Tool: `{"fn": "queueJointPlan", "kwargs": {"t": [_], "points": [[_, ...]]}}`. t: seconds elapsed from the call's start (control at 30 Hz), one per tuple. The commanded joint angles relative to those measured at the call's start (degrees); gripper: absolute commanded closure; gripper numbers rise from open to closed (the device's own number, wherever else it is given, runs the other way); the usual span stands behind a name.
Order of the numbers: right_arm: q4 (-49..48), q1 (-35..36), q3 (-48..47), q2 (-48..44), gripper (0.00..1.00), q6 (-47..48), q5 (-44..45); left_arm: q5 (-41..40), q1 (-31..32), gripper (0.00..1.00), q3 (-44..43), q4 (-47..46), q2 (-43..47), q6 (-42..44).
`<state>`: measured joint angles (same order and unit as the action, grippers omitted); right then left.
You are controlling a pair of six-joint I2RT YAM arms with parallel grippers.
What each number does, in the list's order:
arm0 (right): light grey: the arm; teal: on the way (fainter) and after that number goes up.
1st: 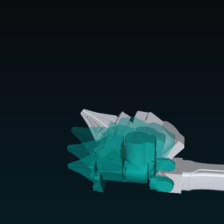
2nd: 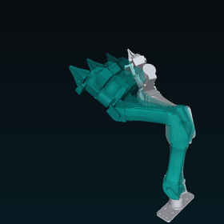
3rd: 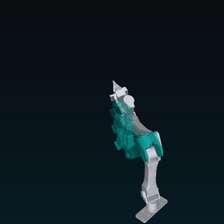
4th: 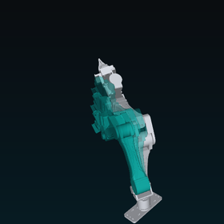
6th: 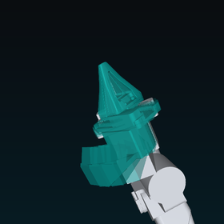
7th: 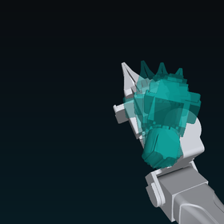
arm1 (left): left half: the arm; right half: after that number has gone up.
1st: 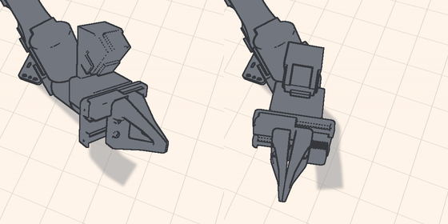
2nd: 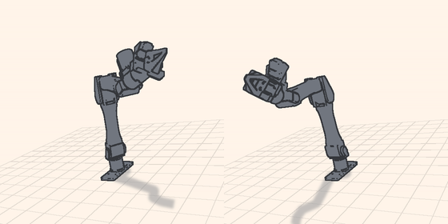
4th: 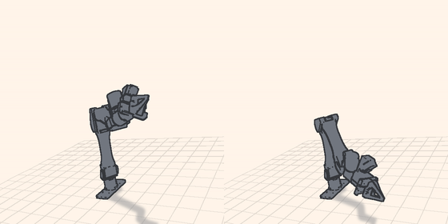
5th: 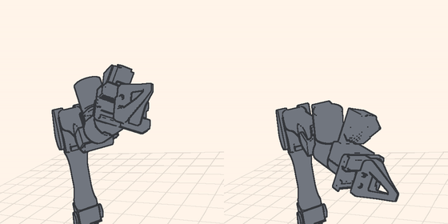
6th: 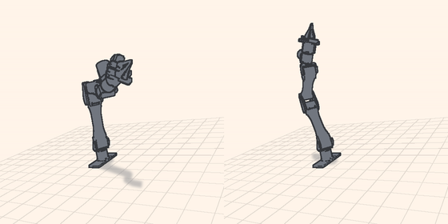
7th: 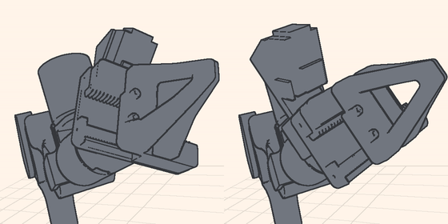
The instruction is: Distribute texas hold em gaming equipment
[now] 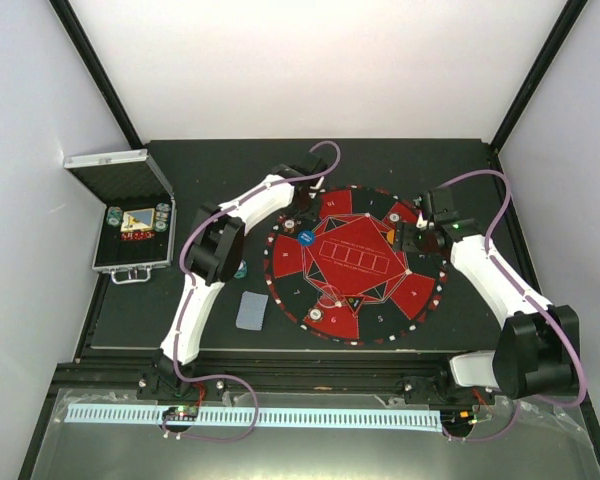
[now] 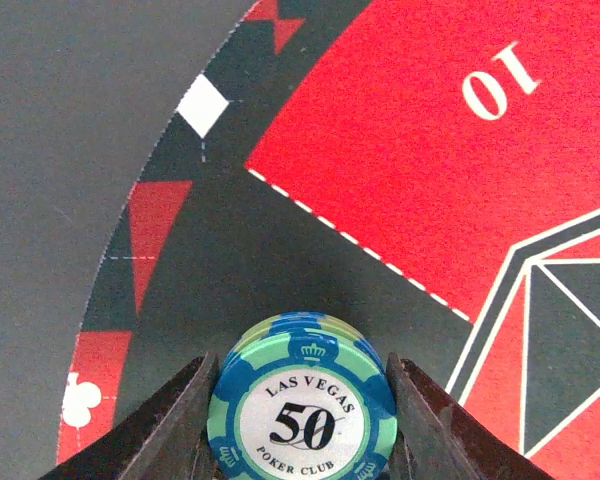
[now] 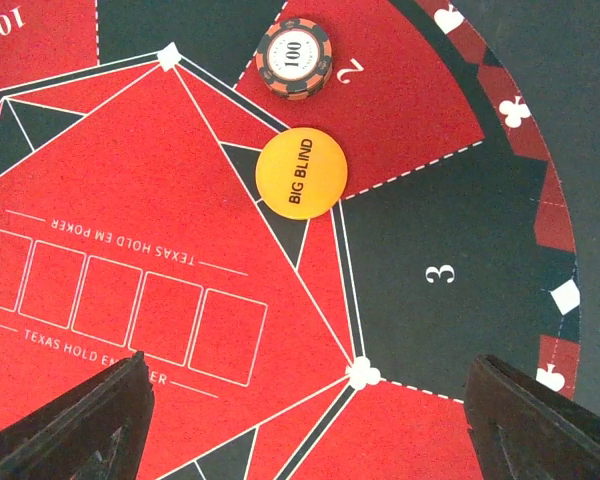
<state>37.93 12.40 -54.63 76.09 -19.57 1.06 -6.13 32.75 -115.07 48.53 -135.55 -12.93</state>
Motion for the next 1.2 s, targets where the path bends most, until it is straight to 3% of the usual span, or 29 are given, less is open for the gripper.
{"fn": "queueJointPlan", "kwargs": {"t": [0.0, 0.33, 0.57, 0.87, 1.0, 1.17], "points": [[-1.3, -0.3, -0.6, 0.8, 0.14, -0.3, 0.7, 0.9, -0.4, 0.66, -3.1, 0.4, -1.5, 1.4], [-1.3, -0.3, -0.6, 1.2, 0.14, -0.3, 0.4, 1.1, -0.5, 0.57, -3.5, 0.7, -2.6, 2.0], [-1.1, -0.3, -0.9, 1.0, 0.14, -0.3, 0.1, 2.1, -0.4, 0.38, -5.2, 2.0, -1.3, 2.0], [-0.3, -0.3, -2.5, 0.7, 0.14, 0.5, -0.3, 5.6, -0.4, 0.32, -5.8, 3.7, 7.3, 1.1], [-0.3, -0.3, -2.8, 0.6, 0.14, 0.2, -1.1, 3.8, -0.5, 0.28, 3.4, 1.4, 19.6, -0.5], [-1.0, -0.3, -2.1, 0.2, 0.14, -0.3, -2.0, 1.3, -1.3, 0.18, 30.5, -6.8, 38.7, -6.1]]}}
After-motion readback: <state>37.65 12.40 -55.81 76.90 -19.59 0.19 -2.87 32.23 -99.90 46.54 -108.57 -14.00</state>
